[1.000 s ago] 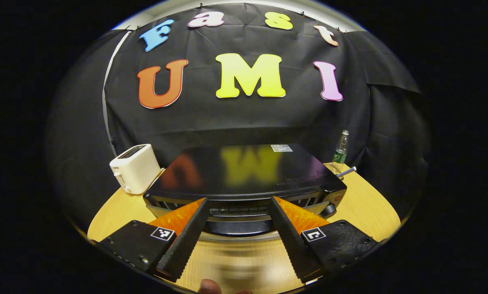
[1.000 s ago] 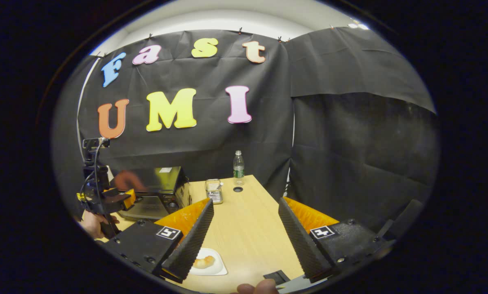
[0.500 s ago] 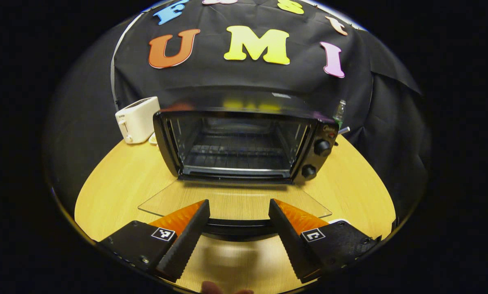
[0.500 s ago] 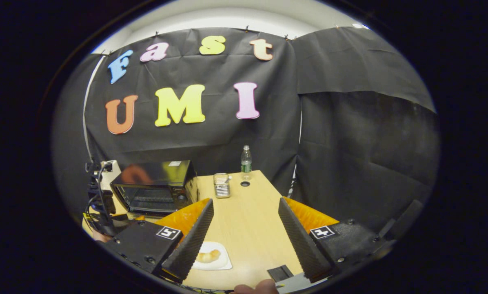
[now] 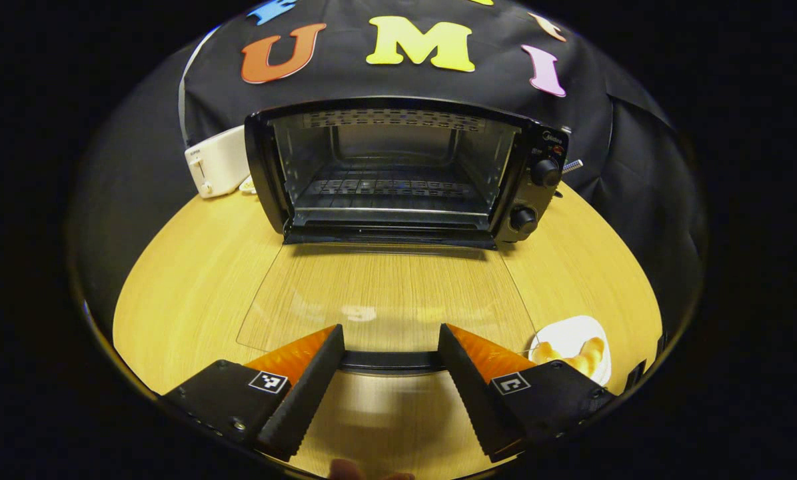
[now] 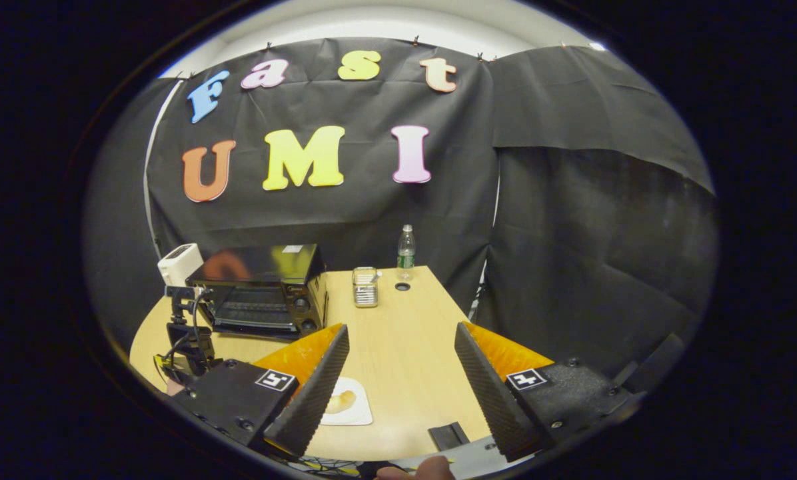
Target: Open the electric oven with the left hand, put the food in, and close the electric oven.
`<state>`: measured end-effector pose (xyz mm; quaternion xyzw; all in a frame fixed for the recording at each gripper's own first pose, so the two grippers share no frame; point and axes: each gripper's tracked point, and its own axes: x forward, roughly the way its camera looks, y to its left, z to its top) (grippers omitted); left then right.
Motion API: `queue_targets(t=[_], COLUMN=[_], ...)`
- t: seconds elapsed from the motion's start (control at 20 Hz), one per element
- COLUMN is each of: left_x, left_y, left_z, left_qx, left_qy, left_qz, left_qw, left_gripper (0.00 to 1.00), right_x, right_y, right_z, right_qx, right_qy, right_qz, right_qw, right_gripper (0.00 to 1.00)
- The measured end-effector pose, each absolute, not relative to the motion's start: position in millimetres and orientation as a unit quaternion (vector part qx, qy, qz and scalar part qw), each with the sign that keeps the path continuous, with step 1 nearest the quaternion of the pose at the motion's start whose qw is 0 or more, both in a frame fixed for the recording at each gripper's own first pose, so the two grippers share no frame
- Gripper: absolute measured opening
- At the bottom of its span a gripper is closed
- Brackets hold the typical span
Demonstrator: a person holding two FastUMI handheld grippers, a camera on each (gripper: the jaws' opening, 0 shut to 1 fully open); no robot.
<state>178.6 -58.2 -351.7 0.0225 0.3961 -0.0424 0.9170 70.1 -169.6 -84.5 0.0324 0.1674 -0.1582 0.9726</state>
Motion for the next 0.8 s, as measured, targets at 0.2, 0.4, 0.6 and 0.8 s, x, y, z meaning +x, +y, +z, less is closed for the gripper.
queue_targets(t=[0.2,0.4,0.6,0.8], left_x=[179,182,174,146], left_y=[-58,-47,-38,-23], left_z=[-345,-325,-286,-230], left_qx=[0.014,0.002,-0.010,-0.005], left_qy=[0.382,0.356,0.320,0.278], left_qz=[-0.048,-0.038,-0.034,-0.027], left_qw=[0.923,0.934,0.947,0.960], left_gripper=[0.86,0.93,0.93,0.93], right_x=[74,78,89,103], right_y=[-156,-138,-122,-103], right_z=[-101,-134,-160,-192], right_qx=[0.047,0.075,0.077,0.084], right_qy=[0.195,0.251,0.285,0.314], right_qz=[-0.127,-0.093,-0.061,-0.027], right_qw=[0.971,0.961,0.953,0.945], right_gripper=[0.99,1.00,0.98,0.99])
